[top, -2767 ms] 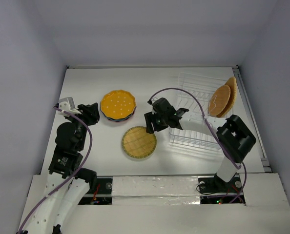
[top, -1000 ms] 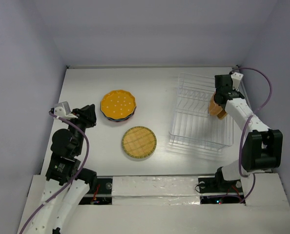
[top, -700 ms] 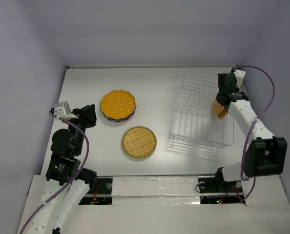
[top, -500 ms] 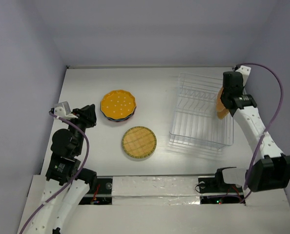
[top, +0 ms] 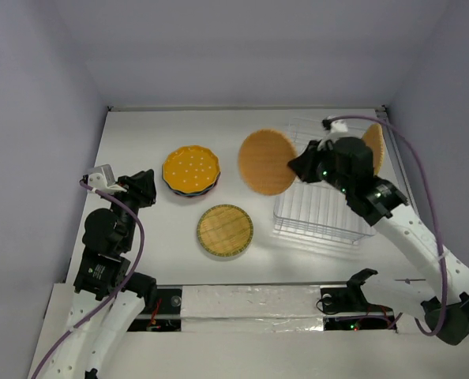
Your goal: Unload the plates from the dish rack
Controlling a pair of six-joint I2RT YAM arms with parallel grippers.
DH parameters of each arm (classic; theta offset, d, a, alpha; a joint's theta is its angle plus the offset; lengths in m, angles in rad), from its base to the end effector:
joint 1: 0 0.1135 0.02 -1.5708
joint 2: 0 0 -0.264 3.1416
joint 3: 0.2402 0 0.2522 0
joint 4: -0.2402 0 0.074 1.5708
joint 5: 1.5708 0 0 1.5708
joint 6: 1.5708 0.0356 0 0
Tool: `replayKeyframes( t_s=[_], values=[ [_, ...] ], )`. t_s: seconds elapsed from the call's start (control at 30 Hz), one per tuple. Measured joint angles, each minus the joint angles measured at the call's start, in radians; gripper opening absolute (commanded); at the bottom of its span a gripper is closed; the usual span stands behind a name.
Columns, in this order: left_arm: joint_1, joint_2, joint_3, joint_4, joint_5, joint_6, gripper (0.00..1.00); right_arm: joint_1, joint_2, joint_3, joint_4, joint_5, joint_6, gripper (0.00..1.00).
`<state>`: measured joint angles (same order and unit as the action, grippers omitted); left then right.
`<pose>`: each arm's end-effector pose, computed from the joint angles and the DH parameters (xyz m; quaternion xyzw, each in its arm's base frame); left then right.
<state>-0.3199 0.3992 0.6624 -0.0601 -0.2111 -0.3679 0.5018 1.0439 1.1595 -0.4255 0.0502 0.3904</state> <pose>0.1013 -0.0257 0.3597 -0.0967 0.6261 -0.1972 0.7481 0.2007 0.1081 0.3961 -0.0302 0.8071 0.2360 0.5404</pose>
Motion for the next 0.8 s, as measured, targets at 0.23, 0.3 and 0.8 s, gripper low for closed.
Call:
replayKeyframes(
  t_s=[0.23,0.3,0.8],
  values=[
    [0.001,0.006,0.000,-0.013,0.000,0.000,0.41,0.204,0.082,-0.245,0.138,-0.258,0.102,0.00],
    [0.002,0.013,0.000,-0.013,0.000,-0.001,0.45,0.230,0.145,-0.268,0.181,-0.292,0.124,0.00],
    [0.010,0.036,0.000,-0.013,0.000,-0.006,0.49,0.261,0.362,-0.293,0.351,-0.307,0.192,0.21]
  ],
)
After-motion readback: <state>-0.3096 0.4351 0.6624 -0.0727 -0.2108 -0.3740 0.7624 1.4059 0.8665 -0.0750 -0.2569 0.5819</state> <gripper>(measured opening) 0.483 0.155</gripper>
